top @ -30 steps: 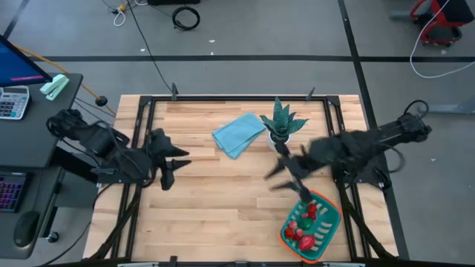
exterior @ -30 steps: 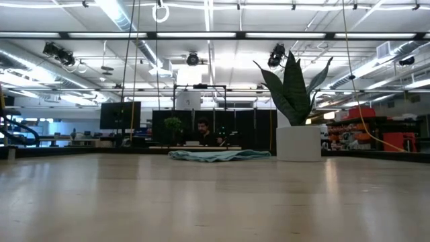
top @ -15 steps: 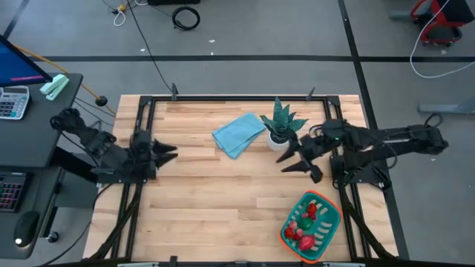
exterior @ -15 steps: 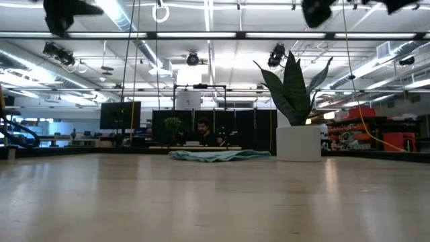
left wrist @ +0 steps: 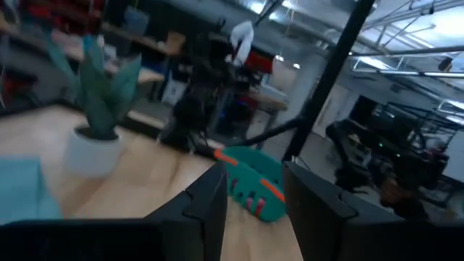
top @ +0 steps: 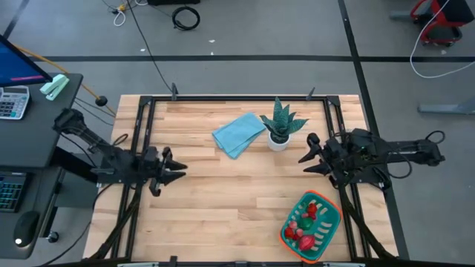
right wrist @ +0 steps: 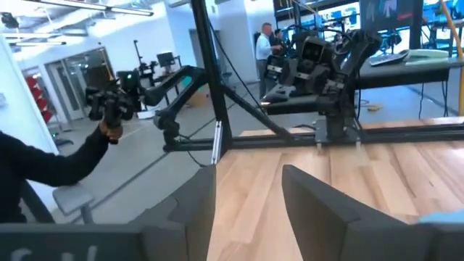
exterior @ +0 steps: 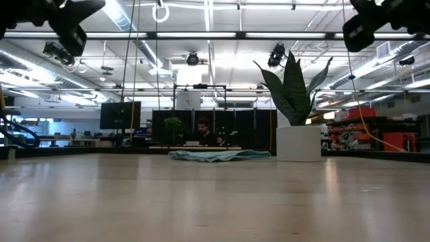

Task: Pick and placing Produce into tupperware
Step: Return to Home Position

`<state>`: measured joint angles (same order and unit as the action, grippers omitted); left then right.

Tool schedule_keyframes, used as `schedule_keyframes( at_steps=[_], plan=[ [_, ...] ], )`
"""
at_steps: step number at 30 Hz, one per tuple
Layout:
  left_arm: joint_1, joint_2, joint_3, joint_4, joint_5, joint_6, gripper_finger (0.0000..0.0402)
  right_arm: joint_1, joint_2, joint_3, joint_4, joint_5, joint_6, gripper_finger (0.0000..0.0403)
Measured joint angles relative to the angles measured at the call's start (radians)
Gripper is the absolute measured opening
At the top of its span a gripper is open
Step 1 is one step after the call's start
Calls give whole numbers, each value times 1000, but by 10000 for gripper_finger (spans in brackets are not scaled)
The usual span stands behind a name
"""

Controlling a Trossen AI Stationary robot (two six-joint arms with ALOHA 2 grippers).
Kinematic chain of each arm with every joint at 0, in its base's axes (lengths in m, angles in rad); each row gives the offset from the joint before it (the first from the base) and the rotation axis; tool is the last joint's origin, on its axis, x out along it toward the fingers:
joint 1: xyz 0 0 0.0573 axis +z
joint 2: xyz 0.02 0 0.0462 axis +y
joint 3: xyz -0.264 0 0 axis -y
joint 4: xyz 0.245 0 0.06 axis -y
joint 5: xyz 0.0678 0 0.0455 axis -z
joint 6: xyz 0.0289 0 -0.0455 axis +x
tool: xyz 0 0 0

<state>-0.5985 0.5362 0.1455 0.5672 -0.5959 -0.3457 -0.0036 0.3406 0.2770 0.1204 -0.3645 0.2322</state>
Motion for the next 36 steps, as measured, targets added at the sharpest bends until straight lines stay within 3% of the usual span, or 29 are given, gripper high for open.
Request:
schedule_keyframes(
  at_steps=[5, 13, 18, 31, 36],
  plan=[
    [74, -114, 0, 10, -2, 163, 147, -1, -64, -6, -60, 15, -46, 167],
    [123, -346, 1, -217, -2, 169, 152, -1, -130, -6, -149, 70, -26, 167],
    [155, -354, 1, -367, -3, 76, 144, -1, -154, -6, -198, 143, -34, 167],
    [238, -353, 1, -468, 24, 40, 146, 0, -150, -6, -249, 180, -13, 167],
    [257, -354, -12, -460, 24, 41, 152, 0, -150, -96, -166, 178, 29, 167]
  ],
)
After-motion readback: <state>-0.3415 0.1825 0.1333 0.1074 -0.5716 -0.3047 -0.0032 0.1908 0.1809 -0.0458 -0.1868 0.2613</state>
